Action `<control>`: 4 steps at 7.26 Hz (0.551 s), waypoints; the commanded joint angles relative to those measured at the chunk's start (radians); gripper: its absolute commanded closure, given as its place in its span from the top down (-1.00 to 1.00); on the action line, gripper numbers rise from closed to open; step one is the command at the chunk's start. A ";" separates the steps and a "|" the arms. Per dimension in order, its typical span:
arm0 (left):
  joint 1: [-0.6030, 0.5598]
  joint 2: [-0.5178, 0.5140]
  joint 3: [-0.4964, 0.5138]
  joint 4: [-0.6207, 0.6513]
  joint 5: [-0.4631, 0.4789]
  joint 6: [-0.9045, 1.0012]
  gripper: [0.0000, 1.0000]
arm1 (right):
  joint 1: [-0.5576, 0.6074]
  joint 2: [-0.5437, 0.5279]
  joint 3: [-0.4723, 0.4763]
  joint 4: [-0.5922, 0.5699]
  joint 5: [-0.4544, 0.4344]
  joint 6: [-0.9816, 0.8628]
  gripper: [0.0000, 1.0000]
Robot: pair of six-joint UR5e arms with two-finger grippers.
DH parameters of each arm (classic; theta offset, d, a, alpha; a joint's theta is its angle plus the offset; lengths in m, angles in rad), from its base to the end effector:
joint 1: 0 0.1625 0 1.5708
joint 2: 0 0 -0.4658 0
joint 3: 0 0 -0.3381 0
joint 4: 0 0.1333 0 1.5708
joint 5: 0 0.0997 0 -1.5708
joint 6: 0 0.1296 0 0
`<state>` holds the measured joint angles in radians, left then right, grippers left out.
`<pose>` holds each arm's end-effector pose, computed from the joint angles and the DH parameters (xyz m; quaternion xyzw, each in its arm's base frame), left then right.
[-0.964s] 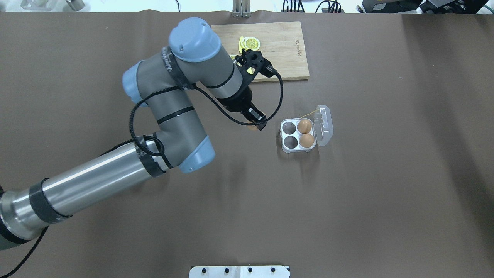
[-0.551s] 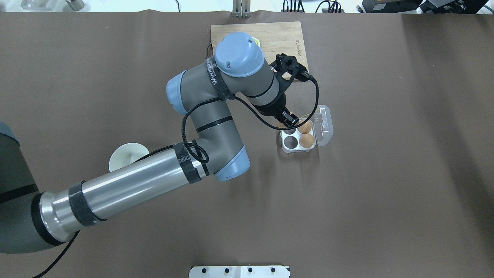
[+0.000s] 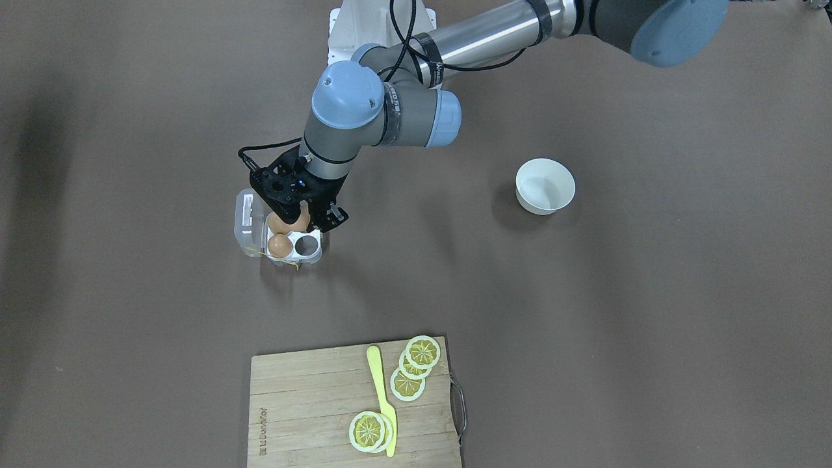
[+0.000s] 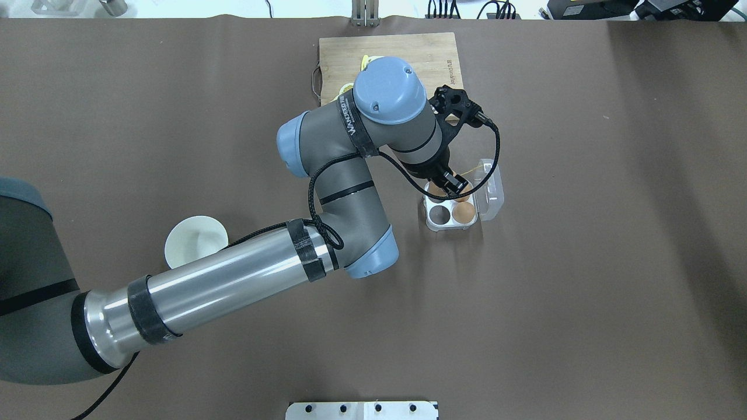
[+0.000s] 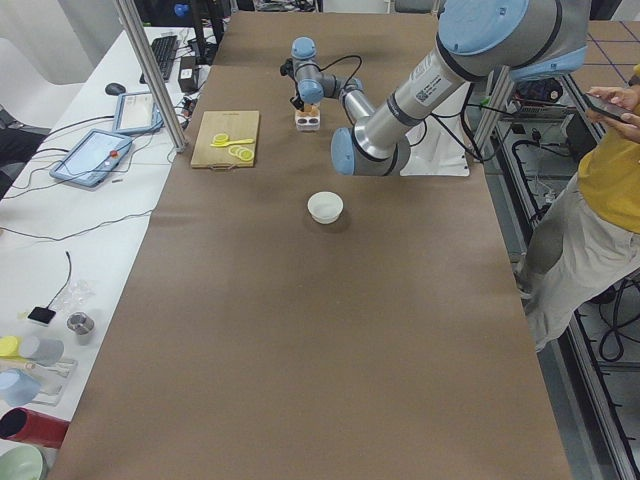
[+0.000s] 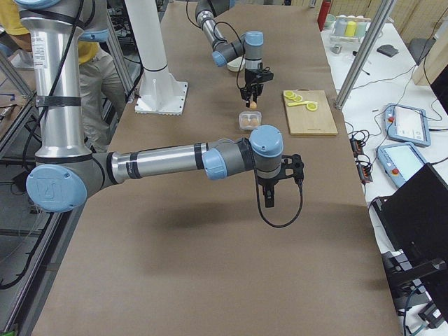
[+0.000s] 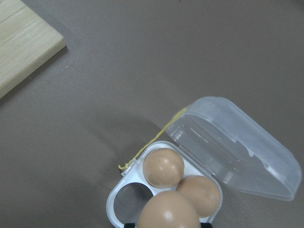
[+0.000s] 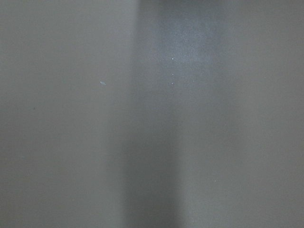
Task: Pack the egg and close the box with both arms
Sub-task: 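Lower the egg into the empty cup and open the left gripper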
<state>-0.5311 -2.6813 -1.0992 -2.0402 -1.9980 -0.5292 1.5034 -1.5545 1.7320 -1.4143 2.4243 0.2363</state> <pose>0.6829 -0.4935 0.1312 0.2366 0.4909 0.3178 0.7759 0.0044 -0.4638 0.6163 0.0878 -0.4263 0.0072 0.9003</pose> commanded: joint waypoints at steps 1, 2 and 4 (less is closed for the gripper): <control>0.008 0.011 0.007 -0.002 0.005 0.000 -0.47 | 0.000 0.001 0.000 0.000 -0.001 0.000 1.00; 0.016 0.014 0.008 0.000 0.008 0.000 -0.47 | 0.000 0.001 0.001 0.000 0.001 0.000 1.00; 0.034 0.018 0.009 -0.003 0.036 -0.002 -0.47 | 0.000 0.001 0.000 0.000 -0.001 0.000 1.00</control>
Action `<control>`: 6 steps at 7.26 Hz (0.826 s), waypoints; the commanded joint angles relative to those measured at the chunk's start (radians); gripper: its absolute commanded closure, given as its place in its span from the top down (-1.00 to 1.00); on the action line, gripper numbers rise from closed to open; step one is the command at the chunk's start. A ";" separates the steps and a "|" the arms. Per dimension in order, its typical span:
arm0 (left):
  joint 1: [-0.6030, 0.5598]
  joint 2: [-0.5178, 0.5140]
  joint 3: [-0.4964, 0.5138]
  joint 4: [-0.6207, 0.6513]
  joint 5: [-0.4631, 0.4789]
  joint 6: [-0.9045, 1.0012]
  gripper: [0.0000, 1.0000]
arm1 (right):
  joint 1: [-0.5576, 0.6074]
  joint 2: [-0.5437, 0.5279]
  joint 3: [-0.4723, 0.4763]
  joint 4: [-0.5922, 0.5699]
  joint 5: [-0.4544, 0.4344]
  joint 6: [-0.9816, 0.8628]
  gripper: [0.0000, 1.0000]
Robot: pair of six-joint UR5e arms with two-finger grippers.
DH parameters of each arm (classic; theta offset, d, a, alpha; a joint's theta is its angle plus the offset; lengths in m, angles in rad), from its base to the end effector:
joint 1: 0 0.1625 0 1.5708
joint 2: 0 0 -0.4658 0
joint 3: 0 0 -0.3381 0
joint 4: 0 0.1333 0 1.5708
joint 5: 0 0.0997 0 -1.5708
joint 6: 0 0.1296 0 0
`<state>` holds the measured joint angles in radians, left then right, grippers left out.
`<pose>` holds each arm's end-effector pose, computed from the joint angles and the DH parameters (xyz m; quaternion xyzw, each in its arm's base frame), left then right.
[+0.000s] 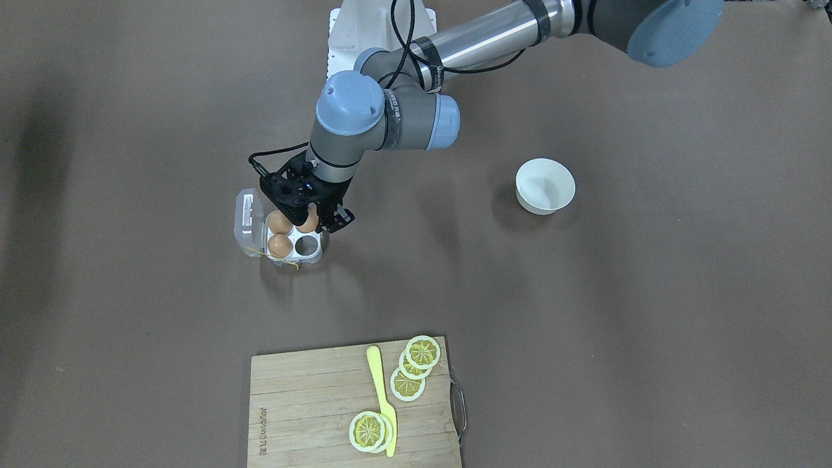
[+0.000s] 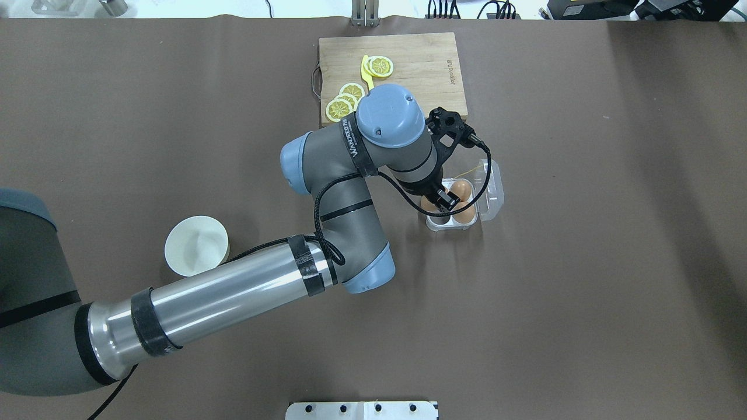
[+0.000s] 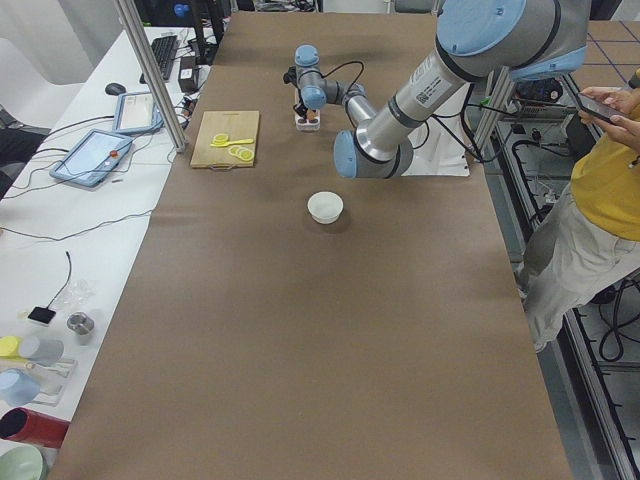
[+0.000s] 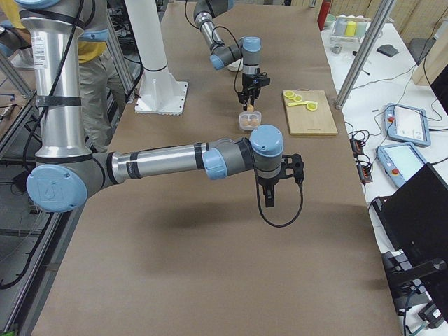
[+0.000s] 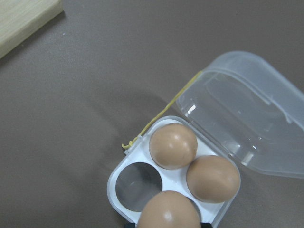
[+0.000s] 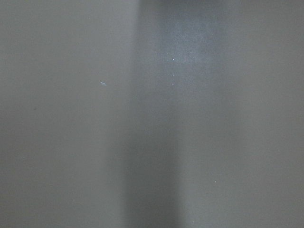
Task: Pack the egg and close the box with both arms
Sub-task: 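Lower the egg into the empty cup and open the left gripper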
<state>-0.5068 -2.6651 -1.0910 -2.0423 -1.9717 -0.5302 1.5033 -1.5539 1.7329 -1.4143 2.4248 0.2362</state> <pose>0.6962 -0.4811 0.1486 0.2319 0.4813 0.3205 0.7822 0.0043 -0.4641 0.6156 0.0885 -0.4266 0.0067 0.9001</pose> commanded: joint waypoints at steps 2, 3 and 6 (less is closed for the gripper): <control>0.020 0.002 0.002 0.001 0.031 -0.001 -0.47 | 0.000 0.000 0.000 0.002 -0.001 0.000 1.00; 0.021 0.002 0.002 0.001 0.031 -0.004 -0.46 | 0.000 0.000 0.000 0.000 -0.001 0.000 1.00; 0.021 -0.002 0.002 -0.001 0.031 -0.010 -0.07 | 0.000 0.002 0.000 0.000 -0.004 0.000 1.00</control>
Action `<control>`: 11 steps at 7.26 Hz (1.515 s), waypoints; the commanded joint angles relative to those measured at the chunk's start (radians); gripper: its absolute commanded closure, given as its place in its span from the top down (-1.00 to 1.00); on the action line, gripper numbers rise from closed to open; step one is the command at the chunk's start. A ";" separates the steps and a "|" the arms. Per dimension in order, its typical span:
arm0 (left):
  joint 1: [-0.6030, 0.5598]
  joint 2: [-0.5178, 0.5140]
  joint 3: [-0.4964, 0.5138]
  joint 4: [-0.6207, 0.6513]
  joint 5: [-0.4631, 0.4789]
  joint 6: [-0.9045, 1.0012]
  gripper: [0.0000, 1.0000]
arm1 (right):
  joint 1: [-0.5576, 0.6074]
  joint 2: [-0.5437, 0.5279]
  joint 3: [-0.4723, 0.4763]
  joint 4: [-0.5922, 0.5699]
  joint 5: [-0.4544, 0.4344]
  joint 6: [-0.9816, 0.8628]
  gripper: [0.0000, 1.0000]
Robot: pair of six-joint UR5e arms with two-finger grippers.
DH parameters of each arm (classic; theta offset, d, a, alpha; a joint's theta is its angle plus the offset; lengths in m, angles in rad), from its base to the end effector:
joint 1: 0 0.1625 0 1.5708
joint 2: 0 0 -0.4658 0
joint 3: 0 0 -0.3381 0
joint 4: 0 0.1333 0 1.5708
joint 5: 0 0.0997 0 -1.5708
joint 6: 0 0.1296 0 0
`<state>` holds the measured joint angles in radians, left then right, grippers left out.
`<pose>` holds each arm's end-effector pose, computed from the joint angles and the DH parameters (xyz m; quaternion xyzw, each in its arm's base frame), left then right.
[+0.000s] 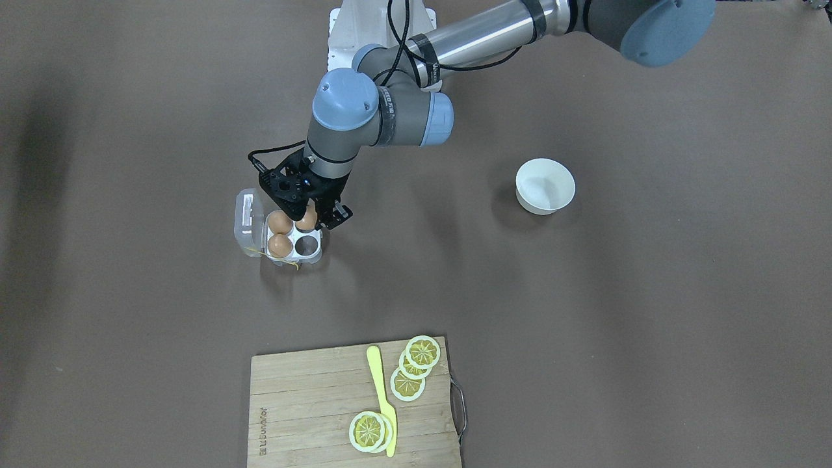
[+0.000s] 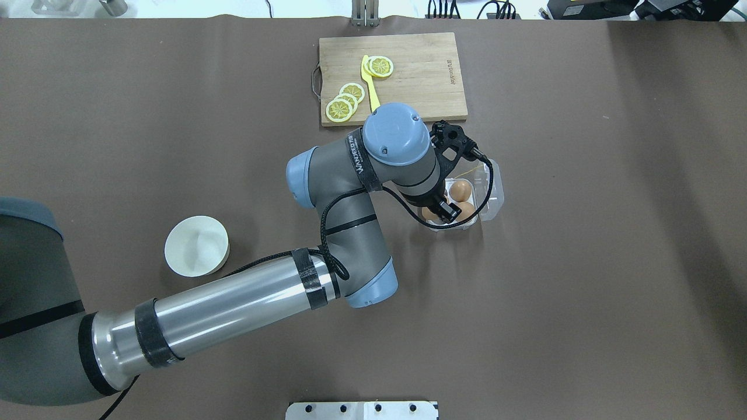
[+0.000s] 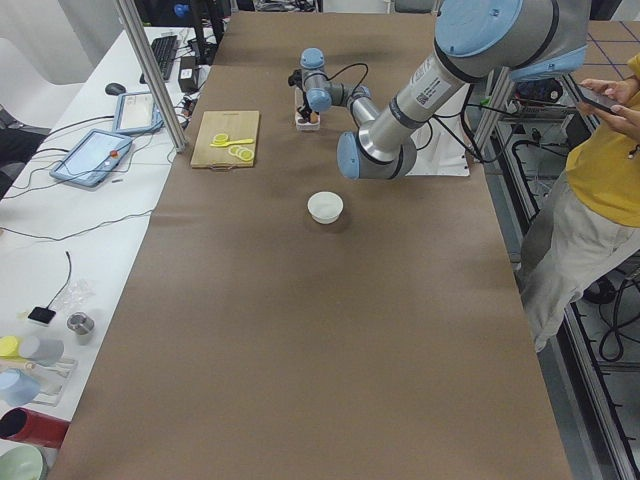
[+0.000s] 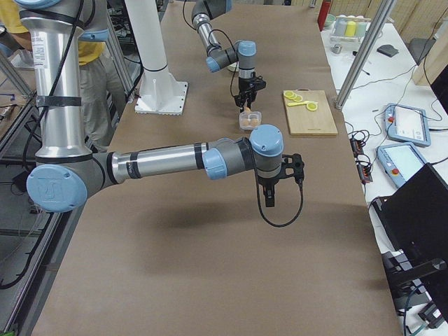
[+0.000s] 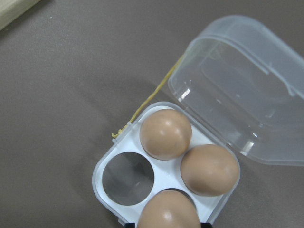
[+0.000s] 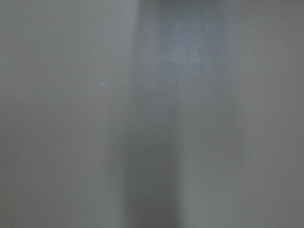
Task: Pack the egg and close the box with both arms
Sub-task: 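Lower the egg into the empty cup and open the left gripper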
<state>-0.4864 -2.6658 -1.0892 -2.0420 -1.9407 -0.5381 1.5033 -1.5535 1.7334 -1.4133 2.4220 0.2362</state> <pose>0.7057 -0.4709 0.1495 0.2351 0.4763 0.3185 0.7851 0.0045 -0.4644 0.6153 0.0896 -0.4255 0.0066 0.9005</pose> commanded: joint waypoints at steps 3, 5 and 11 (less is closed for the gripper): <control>0.000 -0.003 -0.002 -0.001 -0.001 -0.032 0.61 | 0.000 0.001 0.000 0.000 0.000 -0.002 1.00; 0.000 -0.006 -0.011 0.000 -0.003 -0.057 0.67 | 0.000 0.001 0.000 -0.001 0.000 0.000 1.00; -0.200 0.188 -0.280 0.161 -0.187 -0.151 0.93 | -0.029 0.007 -0.005 -0.004 0.003 0.002 0.01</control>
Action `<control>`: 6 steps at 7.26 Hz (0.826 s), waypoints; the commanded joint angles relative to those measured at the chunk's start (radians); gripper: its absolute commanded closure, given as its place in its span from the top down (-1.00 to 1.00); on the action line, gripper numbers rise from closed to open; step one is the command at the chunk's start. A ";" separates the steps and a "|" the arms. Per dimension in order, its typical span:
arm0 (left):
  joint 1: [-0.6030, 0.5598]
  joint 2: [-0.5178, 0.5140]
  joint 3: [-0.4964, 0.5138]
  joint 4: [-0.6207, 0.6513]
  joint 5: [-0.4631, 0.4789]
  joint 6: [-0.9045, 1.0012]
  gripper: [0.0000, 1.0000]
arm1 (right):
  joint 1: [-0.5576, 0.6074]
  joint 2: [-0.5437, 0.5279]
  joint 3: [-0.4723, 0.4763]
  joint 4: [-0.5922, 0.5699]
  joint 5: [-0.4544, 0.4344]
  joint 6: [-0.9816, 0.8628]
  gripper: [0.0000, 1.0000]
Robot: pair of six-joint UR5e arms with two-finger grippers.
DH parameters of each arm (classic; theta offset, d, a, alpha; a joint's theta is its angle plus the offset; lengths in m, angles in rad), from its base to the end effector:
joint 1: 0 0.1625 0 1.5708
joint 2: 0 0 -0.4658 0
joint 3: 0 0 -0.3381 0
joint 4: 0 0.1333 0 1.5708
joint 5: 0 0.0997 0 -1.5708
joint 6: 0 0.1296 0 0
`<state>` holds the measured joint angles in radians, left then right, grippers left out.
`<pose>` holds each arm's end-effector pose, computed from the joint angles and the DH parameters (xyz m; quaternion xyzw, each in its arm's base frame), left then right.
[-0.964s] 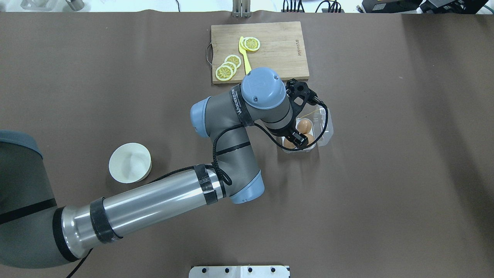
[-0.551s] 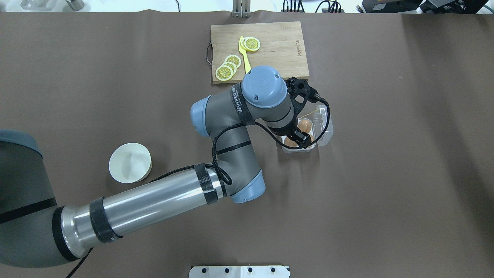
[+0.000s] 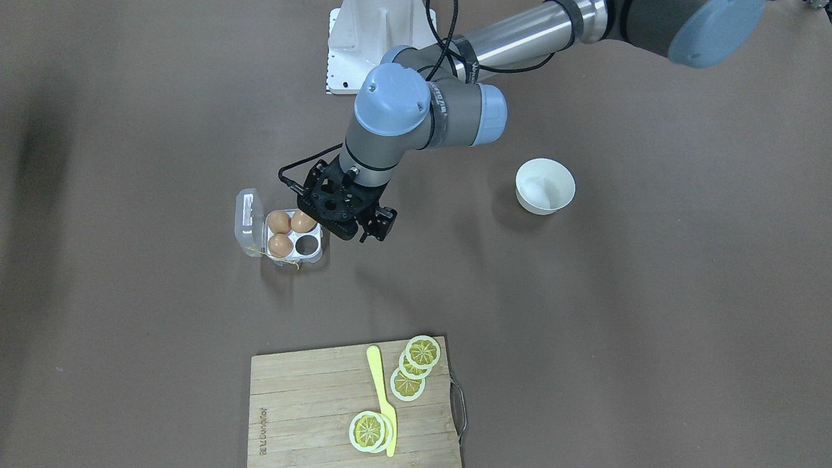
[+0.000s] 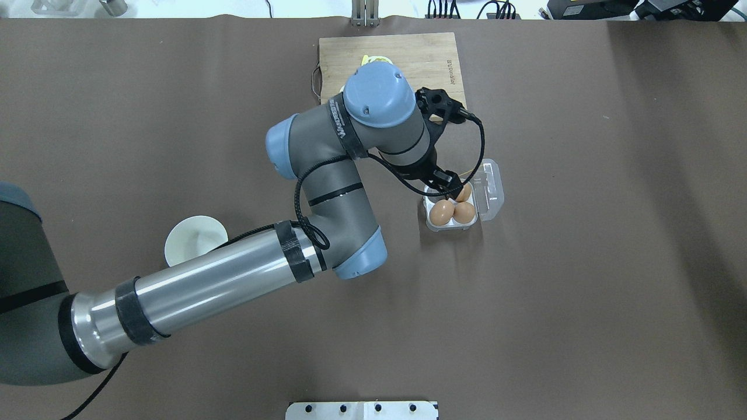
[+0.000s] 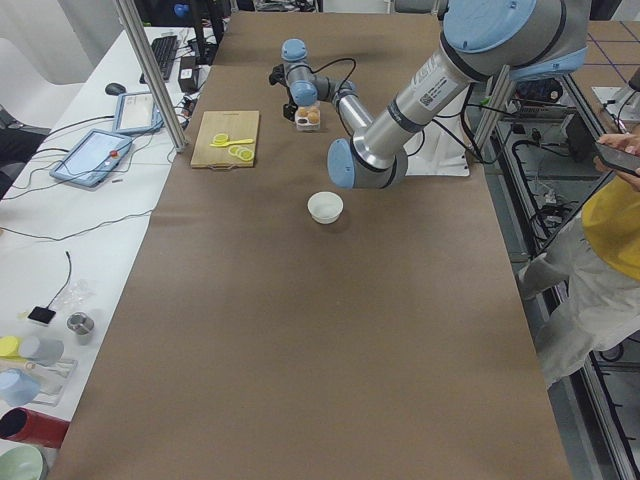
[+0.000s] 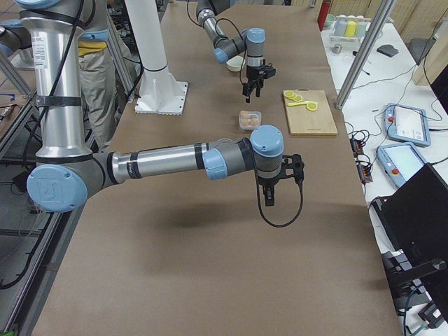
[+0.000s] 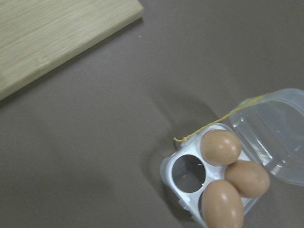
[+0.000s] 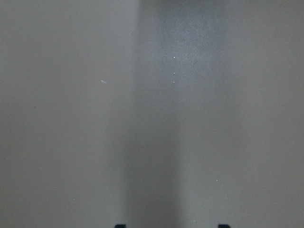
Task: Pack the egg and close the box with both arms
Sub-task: 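Withdraw the left arm away while the right arm moves in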
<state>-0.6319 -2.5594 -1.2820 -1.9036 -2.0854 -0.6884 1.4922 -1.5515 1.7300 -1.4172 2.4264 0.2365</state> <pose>0.6010 -0.5261 0.1731 0.1671 0.4990 0.2297 0.8187 -0.0011 -0.4650 0.6160 0.0843 -0.4277 0.0024 0.9000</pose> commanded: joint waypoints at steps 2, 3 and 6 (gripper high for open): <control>-0.155 0.219 -0.233 0.064 -0.112 0.000 0.93 | -0.048 0.036 0.002 0.000 0.000 0.068 -0.93; -0.198 0.290 -0.309 0.101 -0.122 0.010 0.93 | -0.079 0.051 0.009 0.001 0.003 0.119 -1.00; -0.319 0.454 -0.407 0.104 -0.169 0.015 0.93 | -0.179 0.126 0.006 0.017 0.029 0.228 -1.00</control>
<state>-0.9001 -2.1673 -1.6606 -1.8018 -2.2351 -0.6754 1.3653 -1.4566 1.7337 -1.4107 2.4495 0.4008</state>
